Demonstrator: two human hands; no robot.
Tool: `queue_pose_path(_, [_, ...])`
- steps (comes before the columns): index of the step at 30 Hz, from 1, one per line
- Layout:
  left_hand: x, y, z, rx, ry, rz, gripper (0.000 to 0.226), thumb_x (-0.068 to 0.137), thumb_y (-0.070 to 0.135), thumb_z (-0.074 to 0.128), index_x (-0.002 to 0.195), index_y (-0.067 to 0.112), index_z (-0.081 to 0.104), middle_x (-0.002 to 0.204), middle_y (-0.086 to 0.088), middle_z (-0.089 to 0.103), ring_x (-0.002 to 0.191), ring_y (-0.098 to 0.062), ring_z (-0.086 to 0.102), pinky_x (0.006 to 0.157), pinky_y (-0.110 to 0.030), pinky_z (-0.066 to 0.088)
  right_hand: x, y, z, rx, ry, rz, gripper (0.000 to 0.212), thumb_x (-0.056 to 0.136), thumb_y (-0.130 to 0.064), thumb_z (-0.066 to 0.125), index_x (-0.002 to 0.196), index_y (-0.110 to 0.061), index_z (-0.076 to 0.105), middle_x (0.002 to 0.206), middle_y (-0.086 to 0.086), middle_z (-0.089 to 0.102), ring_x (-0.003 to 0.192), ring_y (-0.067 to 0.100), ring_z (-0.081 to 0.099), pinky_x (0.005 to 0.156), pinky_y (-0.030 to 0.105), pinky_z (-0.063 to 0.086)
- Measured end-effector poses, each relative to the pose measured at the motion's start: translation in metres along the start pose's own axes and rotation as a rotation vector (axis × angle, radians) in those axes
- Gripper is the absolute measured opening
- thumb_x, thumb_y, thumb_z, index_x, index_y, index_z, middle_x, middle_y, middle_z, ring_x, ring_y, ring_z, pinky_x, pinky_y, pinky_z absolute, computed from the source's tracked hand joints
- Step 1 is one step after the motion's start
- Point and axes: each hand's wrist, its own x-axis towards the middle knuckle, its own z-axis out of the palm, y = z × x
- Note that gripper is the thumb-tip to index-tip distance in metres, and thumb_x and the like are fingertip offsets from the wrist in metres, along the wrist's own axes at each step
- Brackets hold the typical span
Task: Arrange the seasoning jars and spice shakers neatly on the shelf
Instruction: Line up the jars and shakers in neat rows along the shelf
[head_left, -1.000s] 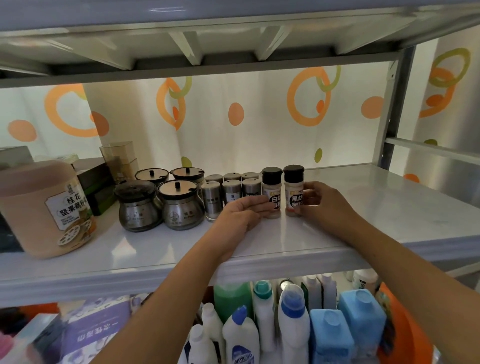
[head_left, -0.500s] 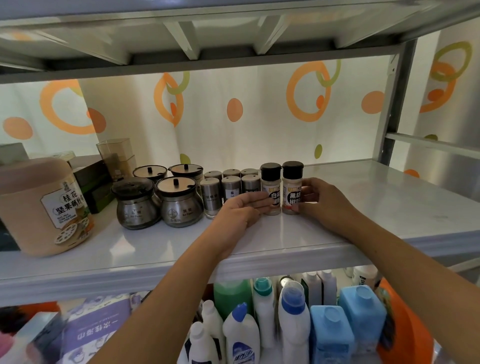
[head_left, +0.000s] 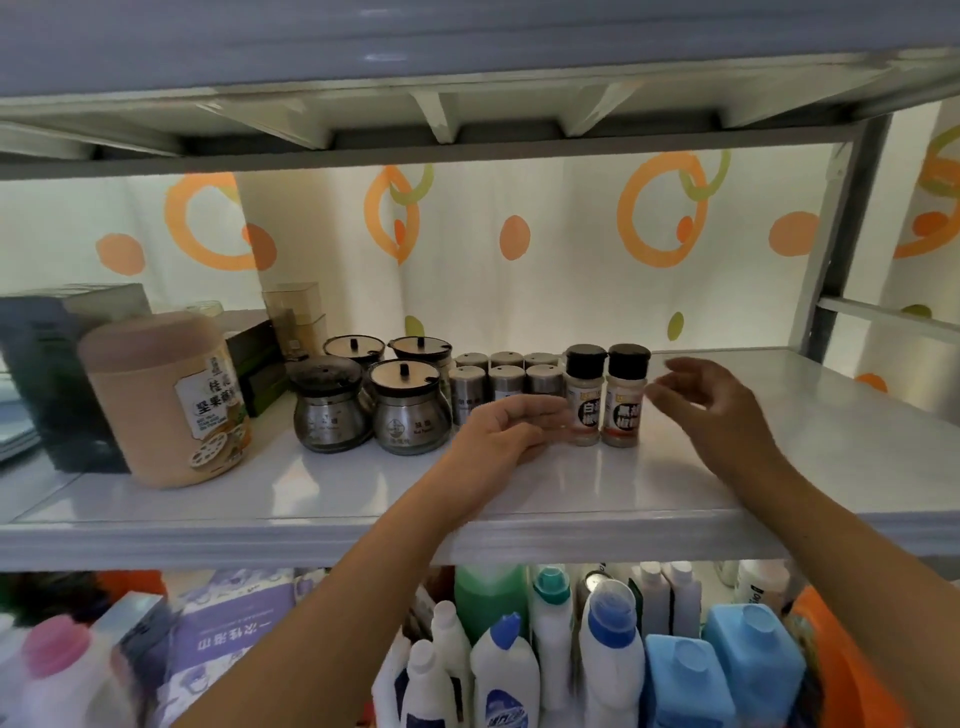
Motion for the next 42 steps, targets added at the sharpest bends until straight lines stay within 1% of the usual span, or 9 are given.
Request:
queue_pose_path(3, [-0.033, 0.012, -0.046, 0.124, -0.064, 0.028, 0.032, 0.098, 0.0, 0.042, 0.119, 0.008, 0.065, 0.115, -0.002, 0.072, 0.111, -0.014, 0.066, 0.099, -0.027, 0.05, -0.021, -0.023, 0.003, 0.144, 0.132, -0.073, 0.014, 0.092, -0.023, 0.064, 0.106, -0.021, 0.067, 0.099, 0.001, 0.073, 0.097, 0.021, 0.068, 0.094, 0.04, 0.054])
queue_pose_path(5, [-0.052, 0.016, -0.081, 0.158, -0.02, 0.015, 0.029, 0.098, 0.004, 0.043, 0.117, 0.007, 0.066, 0.114, -0.004, 0.072, 0.111, -0.017, 0.066, 0.098, -0.03, 0.05, -0.035, -0.043, 0.023, 0.24, -0.01, -0.07, 0.009, 0.092, -0.018, 0.064, 0.093, -0.025, 0.07, 0.085, -0.003, 0.076, 0.086, 0.016, 0.072, 0.084, 0.029, 0.058])
queue_pose_path(7, [-0.064, 0.016, -0.108, 0.185, 0.082, -0.021, 0.026, 0.098, 0.006, 0.045, 0.111, 0.006, 0.068, 0.109, -0.006, 0.074, 0.106, -0.019, 0.068, 0.097, -0.034, 0.051, -0.043, -0.06, 0.054, 0.274, -0.242, -0.029, 0.009, 0.092, -0.014, 0.065, 0.092, -0.02, 0.072, 0.082, 0.0, 0.077, 0.08, 0.013, 0.074, 0.076, 0.02, 0.059])
queue_pose_path(12, [-0.072, 0.008, -0.148, 0.34, 0.24, -0.062, 0.028, 0.097, 0.007, 0.044, 0.095, 0.007, 0.072, 0.095, -0.007, 0.076, 0.094, -0.021, 0.071, 0.088, -0.031, 0.055, -0.05, -0.088, 0.134, 0.364, -0.654, 0.143, 0.014, 0.093, -0.007, 0.061, 0.102, -0.001, 0.07, 0.092, 0.014, 0.076, 0.089, 0.025, 0.074, 0.08, 0.028, 0.06])
queue_pose_path(14, [-0.07, 0.006, -0.161, 0.206, 0.277, -0.081, 0.034, 0.096, 0.005, 0.036, 0.091, 0.001, 0.07, 0.092, -0.014, 0.075, 0.089, -0.027, 0.071, 0.081, -0.031, 0.056, -0.048, -0.094, 0.156, 0.376, -0.709, 0.161, 0.014, 0.094, -0.008, 0.06, 0.1, 0.0, 0.07, 0.092, 0.015, 0.077, 0.089, 0.026, 0.074, 0.085, 0.033, 0.06])
queue_pose_path(18, [-0.064, 0.004, -0.18, -0.046, 0.315, -0.127, 0.037, 0.083, 0.009, 0.033, 0.087, -0.005, 0.067, 0.089, -0.022, 0.073, 0.084, -0.03, 0.07, 0.078, -0.035, 0.057, -0.041, -0.101, 0.183, 0.416, -0.733, 0.207, 0.02, 0.097, -0.013, 0.057, 0.097, 0.001, 0.072, 0.091, 0.015, 0.077, 0.09, 0.025, 0.075, 0.084, 0.031, 0.06])
queue_pose_path(29, [-0.053, -0.003, -0.189, -0.049, 0.253, -0.188, 0.046, 0.086, -0.003, 0.028, 0.116, -0.002, 0.062, 0.114, -0.018, 0.07, 0.111, -0.026, 0.066, 0.101, -0.036, 0.049, -0.033, -0.092, 0.205, 0.504, -0.636, 0.219, 0.019, 0.095, -0.011, 0.059, 0.097, 0.002, 0.072, 0.09, 0.016, 0.077, 0.087, 0.026, 0.075, 0.08, 0.032, 0.061])
queue_pose_path(37, [-0.054, -0.004, -0.186, -0.004, 0.205, -0.153, 0.05, 0.083, -0.01, 0.029, 0.122, -0.003, 0.059, 0.117, -0.015, 0.07, 0.113, -0.022, 0.066, 0.101, -0.032, 0.049, -0.035, -0.093, 0.204, 0.491, -0.628, 0.228, 0.018, 0.096, -0.01, 0.057, 0.095, 0.0, 0.073, 0.089, 0.016, 0.077, 0.088, 0.027, 0.075, 0.085, 0.035, 0.06])
queue_pose_path(42, [-0.055, 0.003, -0.167, -0.105, 0.098, -0.104, 0.045, 0.091, -0.005, 0.026, 0.126, -0.003, 0.055, 0.123, -0.019, 0.066, 0.118, -0.03, 0.062, 0.102, -0.037, 0.048, -0.041, -0.093, 0.167, 0.476, -0.721, 0.192, 0.024, 0.097, -0.019, 0.059, 0.101, 0.0, 0.072, 0.094, 0.015, 0.077, 0.092, 0.027, 0.074, 0.086, 0.034, 0.059])
